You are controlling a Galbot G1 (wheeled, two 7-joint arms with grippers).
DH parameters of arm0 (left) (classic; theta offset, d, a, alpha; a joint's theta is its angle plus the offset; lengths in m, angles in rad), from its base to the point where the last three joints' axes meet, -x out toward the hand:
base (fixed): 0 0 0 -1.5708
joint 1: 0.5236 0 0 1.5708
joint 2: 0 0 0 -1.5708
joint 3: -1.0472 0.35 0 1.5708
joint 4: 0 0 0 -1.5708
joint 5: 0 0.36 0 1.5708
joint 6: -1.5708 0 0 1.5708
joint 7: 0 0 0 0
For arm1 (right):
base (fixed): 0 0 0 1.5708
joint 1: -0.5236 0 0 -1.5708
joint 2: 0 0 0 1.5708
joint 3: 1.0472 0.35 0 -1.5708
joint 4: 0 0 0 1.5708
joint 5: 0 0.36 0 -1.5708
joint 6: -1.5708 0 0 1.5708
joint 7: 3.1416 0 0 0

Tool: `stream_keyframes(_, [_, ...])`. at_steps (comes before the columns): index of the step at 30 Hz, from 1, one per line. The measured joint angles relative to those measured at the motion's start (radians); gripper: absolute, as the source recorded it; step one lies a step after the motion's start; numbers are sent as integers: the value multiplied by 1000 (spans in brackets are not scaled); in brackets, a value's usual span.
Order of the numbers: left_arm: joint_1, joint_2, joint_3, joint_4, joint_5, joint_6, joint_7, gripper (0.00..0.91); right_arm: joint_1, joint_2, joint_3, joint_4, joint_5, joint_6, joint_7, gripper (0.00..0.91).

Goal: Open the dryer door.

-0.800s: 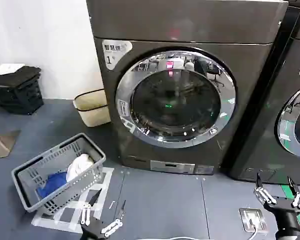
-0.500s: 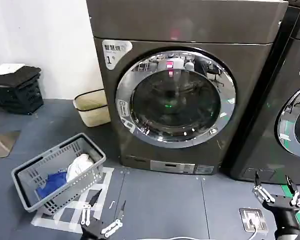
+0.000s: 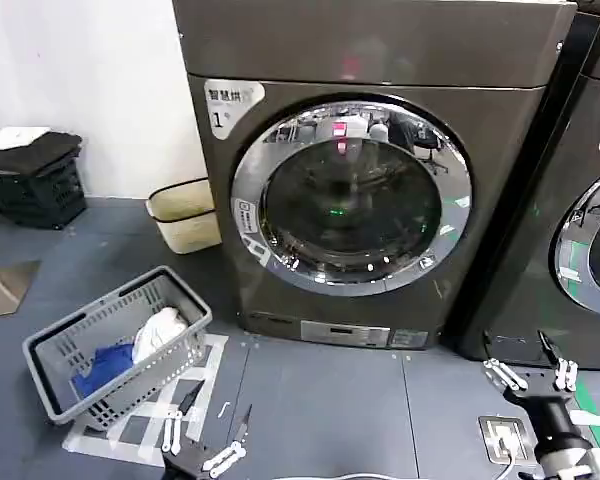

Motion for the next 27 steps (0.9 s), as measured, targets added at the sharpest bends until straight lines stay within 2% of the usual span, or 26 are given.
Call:
stream_keyframes(7, [6, -6, -2, -1, 11, -3, 0, 907, 102, -107, -54, -76, 36, -1, -21, 907])
stream_keyframes(21, [9, -13, 0, -13, 20, 5, 4, 907, 310, -258, -229, -203, 125, 16, -115, 907])
stream_keyframes(27, [10, -20, -1, -16, 24, 7, 14, 907, 398, -313, -325, -257, 129, 50, -143, 907])
